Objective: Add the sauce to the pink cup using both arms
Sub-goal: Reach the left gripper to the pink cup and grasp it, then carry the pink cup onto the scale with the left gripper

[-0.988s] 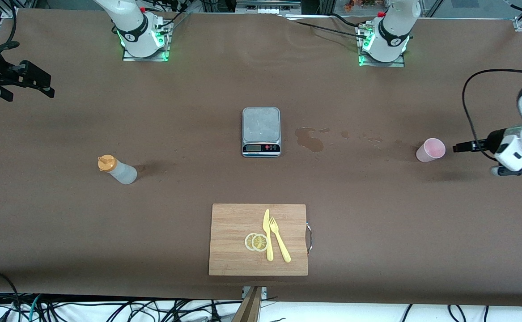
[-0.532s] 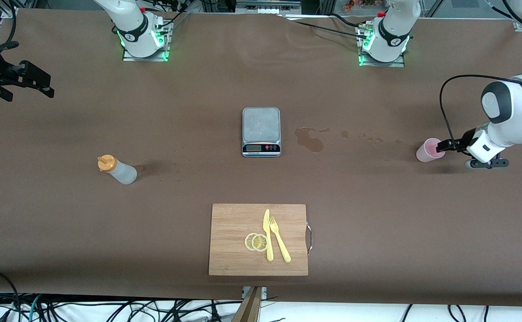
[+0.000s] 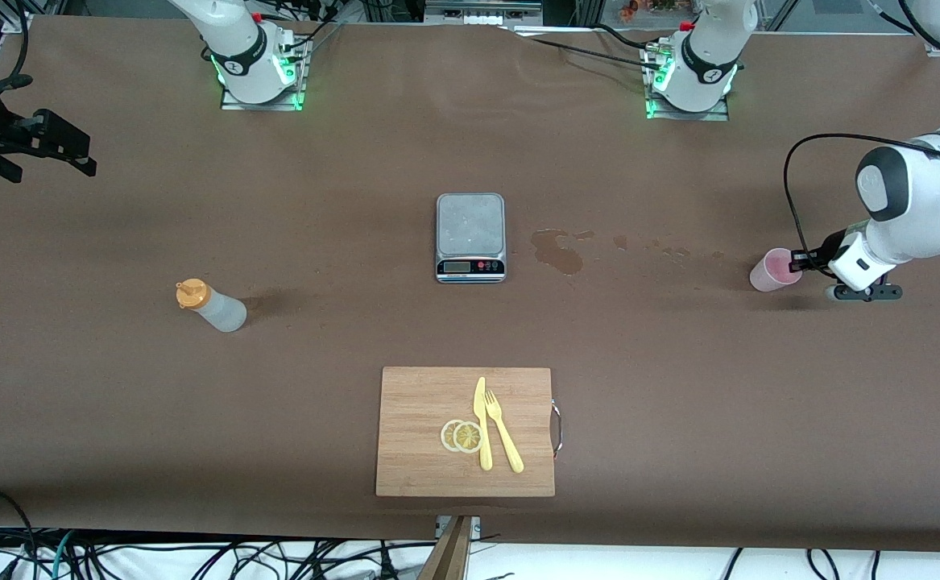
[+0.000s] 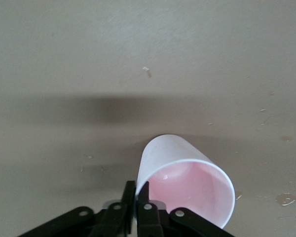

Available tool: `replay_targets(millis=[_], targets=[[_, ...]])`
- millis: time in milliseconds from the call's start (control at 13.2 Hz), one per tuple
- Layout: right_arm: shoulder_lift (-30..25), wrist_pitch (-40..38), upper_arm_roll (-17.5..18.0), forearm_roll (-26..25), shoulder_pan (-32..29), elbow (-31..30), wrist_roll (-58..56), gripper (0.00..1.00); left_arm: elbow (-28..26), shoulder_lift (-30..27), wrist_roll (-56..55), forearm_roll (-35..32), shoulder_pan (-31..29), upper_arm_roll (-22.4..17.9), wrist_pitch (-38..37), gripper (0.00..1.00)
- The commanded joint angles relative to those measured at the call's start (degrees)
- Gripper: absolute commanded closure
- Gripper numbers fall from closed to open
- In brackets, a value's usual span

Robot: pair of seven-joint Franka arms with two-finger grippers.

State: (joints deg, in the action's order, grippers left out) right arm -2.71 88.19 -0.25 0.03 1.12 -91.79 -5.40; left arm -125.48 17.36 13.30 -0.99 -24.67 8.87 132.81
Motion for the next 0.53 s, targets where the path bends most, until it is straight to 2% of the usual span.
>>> replay_targets(millis=[0, 152, 228, 456], targets=[[0.25, -0.83, -0.54, -0.11, -0.33, 1.00, -0.13, 0.00, 5.92, -1.63, -0.20, -0.24, -0.47, 3.33, -8.67, 1.00], [0.33, -0.74, -1.50, -0.11, -0.33, 1.00, -0.31, 0.00, 10.77, -1.63, -4.84, 0.10, -0.47, 7.02, -15.98, 1.00], [0.33, -0.48, -1.59, -0.29, -0.33, 1.00, -0.31, 0.00, 12.35, -1.80, -9.91, 1.50, -0.56, 10.34, -18.70, 1.00], [0.16, -0.48, -2.38, -0.11, -0.24, 1.09, -0.40, 0.00, 12.63, -3.91, -24.16, 7.82, -0.56, 19.57, -20.49, 1.00]])
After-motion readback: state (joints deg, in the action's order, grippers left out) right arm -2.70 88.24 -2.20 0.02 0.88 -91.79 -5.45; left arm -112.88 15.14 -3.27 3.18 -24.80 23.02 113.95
